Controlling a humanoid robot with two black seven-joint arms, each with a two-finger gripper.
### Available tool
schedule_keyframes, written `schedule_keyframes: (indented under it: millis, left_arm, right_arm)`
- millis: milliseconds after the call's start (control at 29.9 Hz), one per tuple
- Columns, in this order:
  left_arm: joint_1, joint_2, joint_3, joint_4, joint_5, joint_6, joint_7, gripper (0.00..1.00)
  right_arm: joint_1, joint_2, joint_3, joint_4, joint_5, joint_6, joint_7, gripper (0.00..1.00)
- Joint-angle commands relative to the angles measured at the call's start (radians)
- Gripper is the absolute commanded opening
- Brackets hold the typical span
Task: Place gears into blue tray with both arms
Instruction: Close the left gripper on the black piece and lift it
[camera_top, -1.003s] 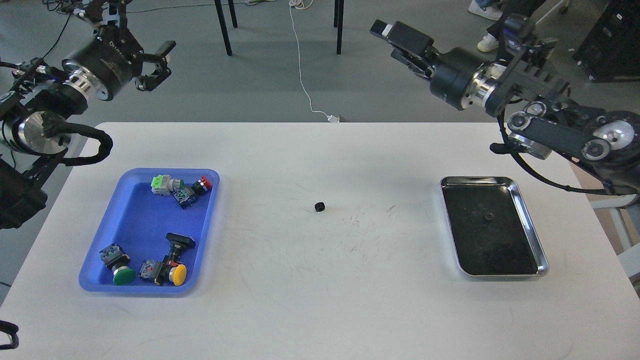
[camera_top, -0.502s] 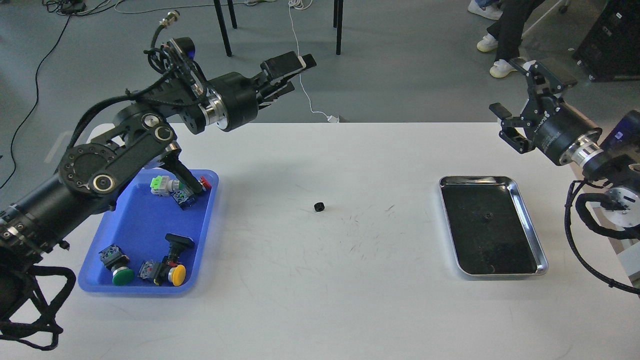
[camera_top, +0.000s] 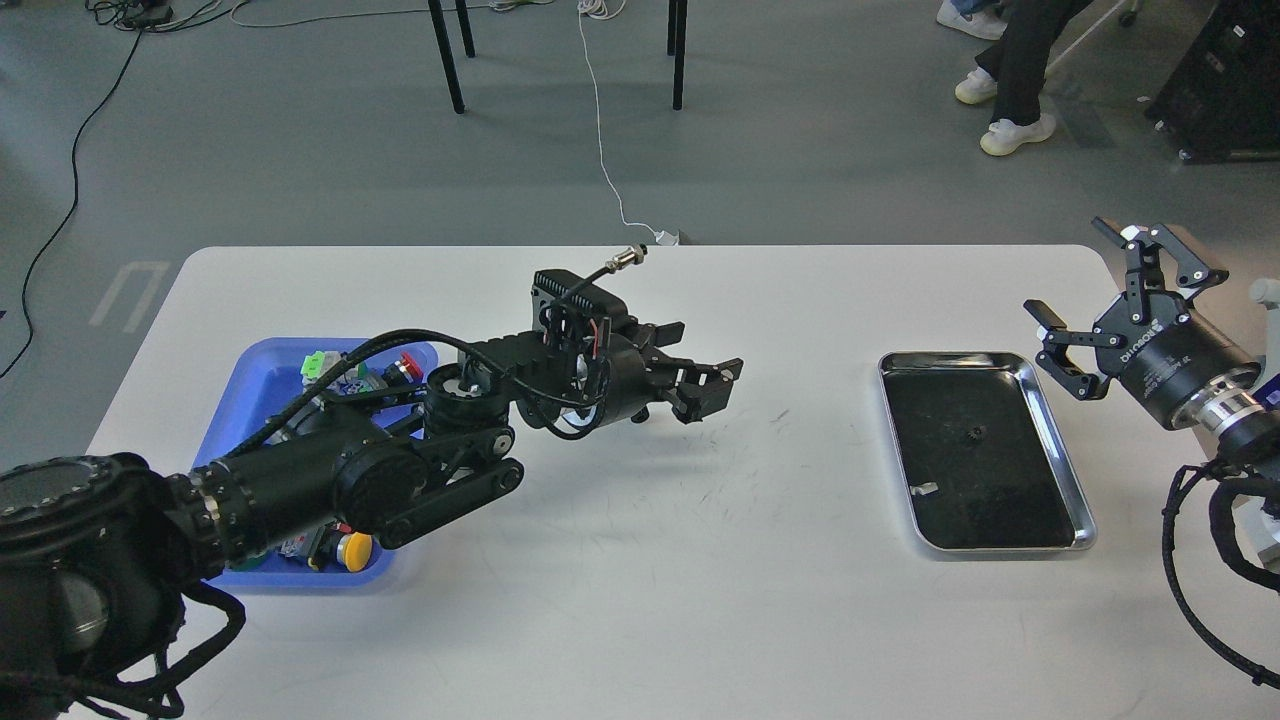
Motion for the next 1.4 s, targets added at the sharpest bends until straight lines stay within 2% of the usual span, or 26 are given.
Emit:
schedule_keyframes:
  millis: [0, 368, 669, 836, 1003, 1137, 1371]
  left_arm:
    - [0.003, -0.021, 0.068, 0.088, 0.077, 0.024, -0.017, 0.73]
    - [0.014, -0.006, 0.171, 0.104, 0.084, 0.041, -0.065, 0.57]
    - [0.015, 0.002, 0.171, 0.133, 0.078, 0.041, -0.066, 0.26]
    - [0.026, 0.003, 0.173, 0.154, 0.072, 0.041, -0.085, 0.2]
    - [0.033, 0.026, 0.16, 0.141, 0.07, 0.041, -0.082, 0.14]
    - [0.011, 0.093, 0.137, 0.063, 0.06, 0.059, -0.076, 0.12]
    - [-0.057, 0.36, 0.096, -0.177, -0.048, 0.058, -0.074, 0.12]
  right_arm:
    - [-0.014, -0.003, 0.01, 0.029, 0.001, 0.011, 0.005, 0.97]
    - [-0.016, -0.003, 0.042, 0.037, 0.001, 0.01, 0.005, 0.97]
    - [-0.016, -0.003, 0.044, 0.038, 0.001, 0.008, 0.007, 0.97]
    - [-0.016, -0.003, 0.058, 0.038, 0.001, 0.006, 0.005, 0.97]
    - [-0.016, -0.003, 0.076, 0.038, 0.001, 0.006, 0.005, 0.97]
    - [-0.017, -0.012, 0.079, 0.038, 0.001, 0.006, 0.005, 0.97]
    - [-0.017, -0.024, 0.093, 0.038, 0.001, 0.005, 0.005, 0.97]
